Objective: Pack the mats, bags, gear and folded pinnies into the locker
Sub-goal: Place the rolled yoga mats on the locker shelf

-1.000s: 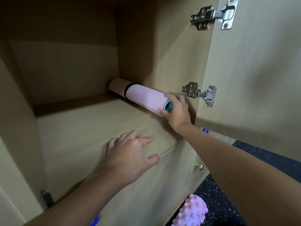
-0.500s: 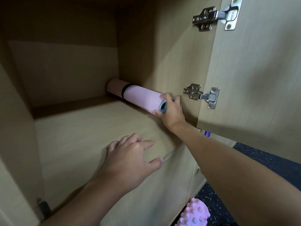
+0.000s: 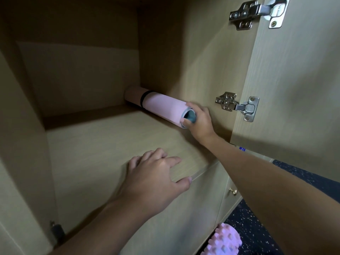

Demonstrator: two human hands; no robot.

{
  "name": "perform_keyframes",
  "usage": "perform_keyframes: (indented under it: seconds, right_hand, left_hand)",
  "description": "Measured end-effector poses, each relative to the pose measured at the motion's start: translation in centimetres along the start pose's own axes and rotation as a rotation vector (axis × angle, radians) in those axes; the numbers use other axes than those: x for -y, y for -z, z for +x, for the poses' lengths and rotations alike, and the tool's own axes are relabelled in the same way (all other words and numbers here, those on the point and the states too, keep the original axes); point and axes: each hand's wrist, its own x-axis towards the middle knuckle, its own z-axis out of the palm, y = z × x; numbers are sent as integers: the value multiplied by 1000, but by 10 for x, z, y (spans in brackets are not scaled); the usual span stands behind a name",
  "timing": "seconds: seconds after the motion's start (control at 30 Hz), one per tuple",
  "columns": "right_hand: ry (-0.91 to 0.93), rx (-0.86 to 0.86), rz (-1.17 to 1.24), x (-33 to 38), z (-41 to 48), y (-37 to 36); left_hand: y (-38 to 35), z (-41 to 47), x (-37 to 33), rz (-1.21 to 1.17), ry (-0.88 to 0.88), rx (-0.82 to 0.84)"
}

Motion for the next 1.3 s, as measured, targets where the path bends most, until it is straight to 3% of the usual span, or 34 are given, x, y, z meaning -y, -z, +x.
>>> perform_keyframes:
  seconds: [0.3, 0.57, 0.7, 0.9, 1.0, 1.13, 1.3]
  right_hand:
    - [-108, 34, -41, 17, -36, 27]
    - [-159, 189, -86, 19, -193, 104]
    - [-313, 253, -144, -14, -291, 159]
    - [-664, 172, -367, -78, -435, 240]
    - [-868, 161, -440, -93, -500, 273]
    - [-1100, 209, -246, -108, -564, 283]
    - [-1217, 218, -9, -121, -599, 279]
  left_hand:
    - [3, -1, -7, 38, 26, 76]
    - [7, -22, -31, 97, -69, 115]
    - [-26, -85, -73, 72, -178, 70]
    - [-107, -188, -160, -99, -247, 506]
    - [-145, -224, -197, -155, -252, 641]
    - [-186, -255, -242, -230, -180, 802]
    - [-220, -272, -266, -333, -57, 961]
